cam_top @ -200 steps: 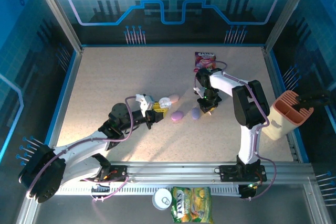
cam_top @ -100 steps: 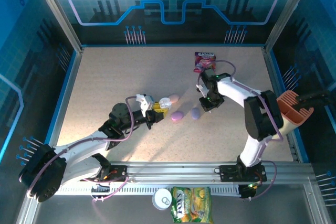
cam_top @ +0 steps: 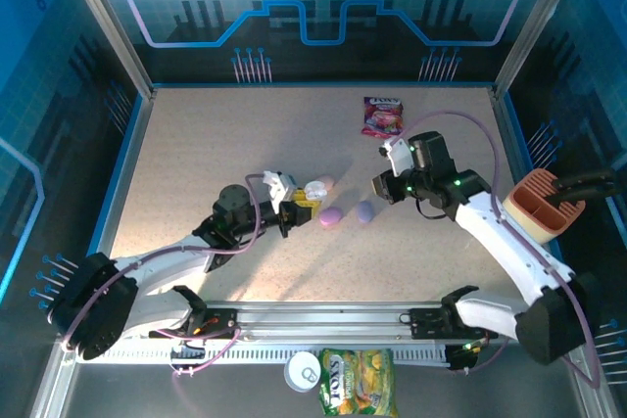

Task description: Insert the wireless bluetooth earbuds into the charging case

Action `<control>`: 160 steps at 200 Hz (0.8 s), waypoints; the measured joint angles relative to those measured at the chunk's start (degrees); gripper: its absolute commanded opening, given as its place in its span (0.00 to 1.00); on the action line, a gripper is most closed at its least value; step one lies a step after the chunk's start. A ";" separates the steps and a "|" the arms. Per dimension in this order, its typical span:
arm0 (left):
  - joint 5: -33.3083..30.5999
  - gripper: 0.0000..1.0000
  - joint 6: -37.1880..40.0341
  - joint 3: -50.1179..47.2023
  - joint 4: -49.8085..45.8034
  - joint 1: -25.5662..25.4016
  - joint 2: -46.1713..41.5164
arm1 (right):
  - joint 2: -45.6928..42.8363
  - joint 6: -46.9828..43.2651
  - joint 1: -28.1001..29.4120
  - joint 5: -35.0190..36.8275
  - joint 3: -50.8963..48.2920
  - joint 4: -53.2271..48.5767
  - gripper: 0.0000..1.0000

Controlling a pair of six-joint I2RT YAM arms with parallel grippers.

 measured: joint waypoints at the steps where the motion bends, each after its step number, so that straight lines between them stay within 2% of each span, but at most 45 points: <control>1: 0.02 0.18 0.02 0.04 0.07 0.00 0.09 | -0.13 0.07 0.07 -0.11 0.00 0.00 0.20; 36: 0.72 0.18 0.02 1.14 0.26 0.00 1.66 | -4.00 2.34 3.52 -3.78 0.04 0.72 0.21; 81: 1.01 0.18 0.02 1.20 0.39 0.00 1.75 | -4.24 4.17 9.64 -6.25 1.97 1.18 0.21; 118: 1.73 0.18 0.00 1.25 0.48 0.00 1.75 | -1.99 4.85 14.91 -6.40 6.05 3.26 0.21; 160: 1.95 0.18 -0.26 1.25 1.27 0.00 1.75 | 2.89 4.83 17.53 -6.64 9.75 5.66 0.21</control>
